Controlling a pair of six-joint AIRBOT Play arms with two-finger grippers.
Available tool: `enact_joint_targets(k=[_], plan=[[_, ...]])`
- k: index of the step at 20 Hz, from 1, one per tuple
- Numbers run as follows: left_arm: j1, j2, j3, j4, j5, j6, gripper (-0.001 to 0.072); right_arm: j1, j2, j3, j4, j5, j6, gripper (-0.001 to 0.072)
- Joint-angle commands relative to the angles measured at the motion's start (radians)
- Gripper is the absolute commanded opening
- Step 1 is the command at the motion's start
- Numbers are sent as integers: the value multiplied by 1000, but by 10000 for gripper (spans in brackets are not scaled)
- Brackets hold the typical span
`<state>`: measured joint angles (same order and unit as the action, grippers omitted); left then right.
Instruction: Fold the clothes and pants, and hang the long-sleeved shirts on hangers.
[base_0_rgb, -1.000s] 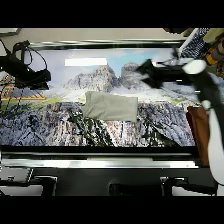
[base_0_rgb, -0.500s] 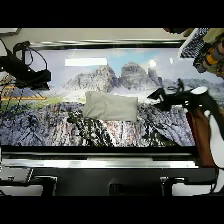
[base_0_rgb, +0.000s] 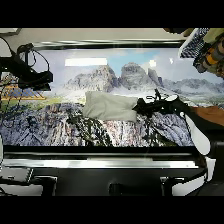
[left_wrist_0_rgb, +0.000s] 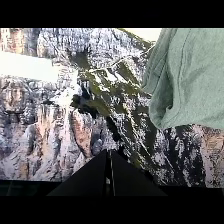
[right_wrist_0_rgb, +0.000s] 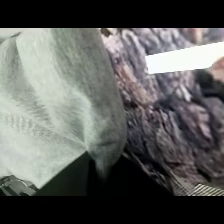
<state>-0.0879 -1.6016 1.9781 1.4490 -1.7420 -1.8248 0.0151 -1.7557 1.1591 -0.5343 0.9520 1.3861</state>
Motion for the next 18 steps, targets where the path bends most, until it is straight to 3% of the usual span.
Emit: enact_joint_targets(k=[1, 4, 8, 18], plan=[[-1, -3, 0, 0, 0, 0, 16, 12, 20, 21, 35, -17, -6, 43], [-1, -3, 0, 0, 0, 0, 16, 12, 64, 114, 25, -6, 14, 42], [-1, -3, 0, 0, 0, 0, 16, -43, 64, 357, -65, 23, 225, 41], [0, -3, 0, 1, 0, 0, 16, -438, 65, 664, -134, 10, 511, 41]])
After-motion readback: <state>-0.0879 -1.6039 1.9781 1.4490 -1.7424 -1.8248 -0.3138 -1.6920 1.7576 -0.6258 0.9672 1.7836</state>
